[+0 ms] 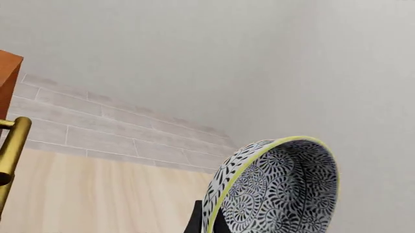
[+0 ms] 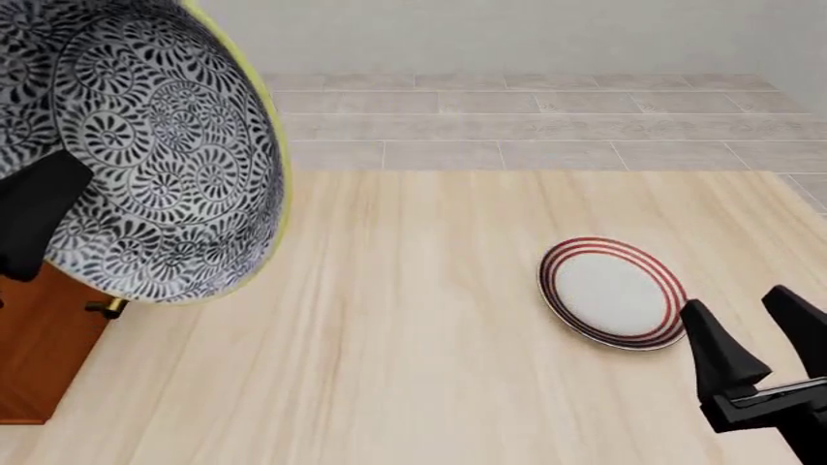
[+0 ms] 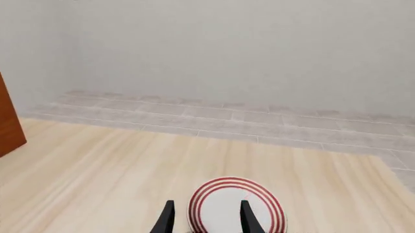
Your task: Put the bowl on top of the cabinet.
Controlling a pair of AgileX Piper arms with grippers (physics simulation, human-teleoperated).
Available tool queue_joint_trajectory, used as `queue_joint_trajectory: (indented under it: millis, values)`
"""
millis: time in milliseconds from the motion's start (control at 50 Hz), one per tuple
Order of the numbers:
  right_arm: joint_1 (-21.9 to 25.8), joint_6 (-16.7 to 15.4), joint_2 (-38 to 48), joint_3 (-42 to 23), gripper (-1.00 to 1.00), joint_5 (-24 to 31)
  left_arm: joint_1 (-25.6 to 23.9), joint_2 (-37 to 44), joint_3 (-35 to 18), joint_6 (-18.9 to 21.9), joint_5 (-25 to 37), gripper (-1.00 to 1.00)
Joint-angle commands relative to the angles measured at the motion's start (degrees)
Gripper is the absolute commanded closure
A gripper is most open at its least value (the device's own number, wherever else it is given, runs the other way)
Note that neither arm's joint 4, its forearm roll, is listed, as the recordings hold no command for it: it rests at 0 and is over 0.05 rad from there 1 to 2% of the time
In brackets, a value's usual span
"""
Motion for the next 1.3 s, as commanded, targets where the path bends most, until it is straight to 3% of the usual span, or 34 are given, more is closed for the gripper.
queue_joint_trajectory:
  millis: [20,620,880,1300]
  values:
    - [-0.4,1.1,0.1,0.3,-1.00,-0.3,0.4,-0.3,1.2,0.1,-1.2,1.00]
    - [-0.4,1.1,1.4,0.3,-1.00,-1.5,0.9,0.7,-0.8,-0.5,0.1,1.00]
    - [-0.4,1.1,1.4,0.3,-1.00,-1.5,4.6,3.1,-8.5,-1.2,6.0,1.00]
    - [-0.4,1.1,1.3,0.3,-1.00,-1.5,10.5,4.6,-22.0,2.0,19.7,1.00]
